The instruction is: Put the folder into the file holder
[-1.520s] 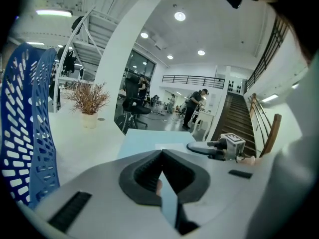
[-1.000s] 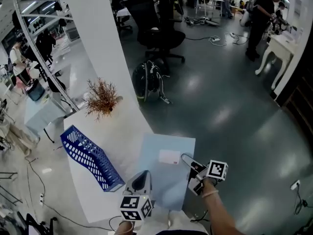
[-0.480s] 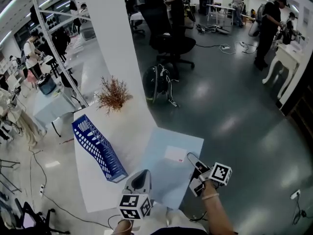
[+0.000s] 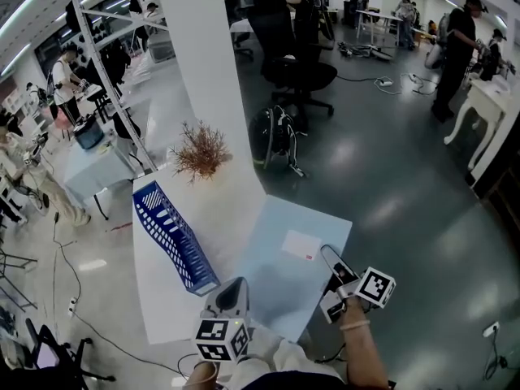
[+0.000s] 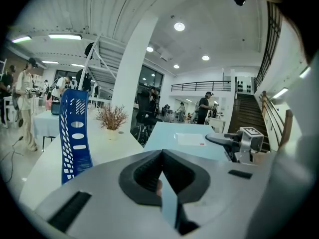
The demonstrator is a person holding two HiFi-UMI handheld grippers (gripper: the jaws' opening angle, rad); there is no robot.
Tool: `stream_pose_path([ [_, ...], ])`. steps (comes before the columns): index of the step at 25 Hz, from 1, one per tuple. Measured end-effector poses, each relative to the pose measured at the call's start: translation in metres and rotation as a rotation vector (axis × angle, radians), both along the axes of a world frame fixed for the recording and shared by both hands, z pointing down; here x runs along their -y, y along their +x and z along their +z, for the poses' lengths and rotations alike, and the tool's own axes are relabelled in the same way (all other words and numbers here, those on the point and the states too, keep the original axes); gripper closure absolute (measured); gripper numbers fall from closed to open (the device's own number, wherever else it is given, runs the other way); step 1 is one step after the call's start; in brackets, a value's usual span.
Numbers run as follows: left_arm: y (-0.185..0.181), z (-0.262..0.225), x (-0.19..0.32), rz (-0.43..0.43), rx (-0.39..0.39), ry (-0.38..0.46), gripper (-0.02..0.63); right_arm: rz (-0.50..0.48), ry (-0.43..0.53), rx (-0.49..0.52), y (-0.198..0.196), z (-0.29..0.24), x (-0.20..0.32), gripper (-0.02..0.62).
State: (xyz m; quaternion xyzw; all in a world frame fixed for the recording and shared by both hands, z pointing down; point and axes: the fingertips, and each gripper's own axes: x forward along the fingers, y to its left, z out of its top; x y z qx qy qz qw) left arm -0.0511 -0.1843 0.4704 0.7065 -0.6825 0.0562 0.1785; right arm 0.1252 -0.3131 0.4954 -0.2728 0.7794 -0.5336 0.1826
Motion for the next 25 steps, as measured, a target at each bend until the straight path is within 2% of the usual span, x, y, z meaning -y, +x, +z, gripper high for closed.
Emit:
stream_pose_path([
  [8,-0.021,-0.007,-0.02,0.007,0.001,0.01,0.601,0.054,0.054,-0.04,-0.004,-0.02,-0.016,0.45],
  [25,-0.062,-0.024,-0.093,0.041,0.024,0.055,0.601,0.183,0.193,-0.122,-0.013,-0.068,-0.086,0.451],
])
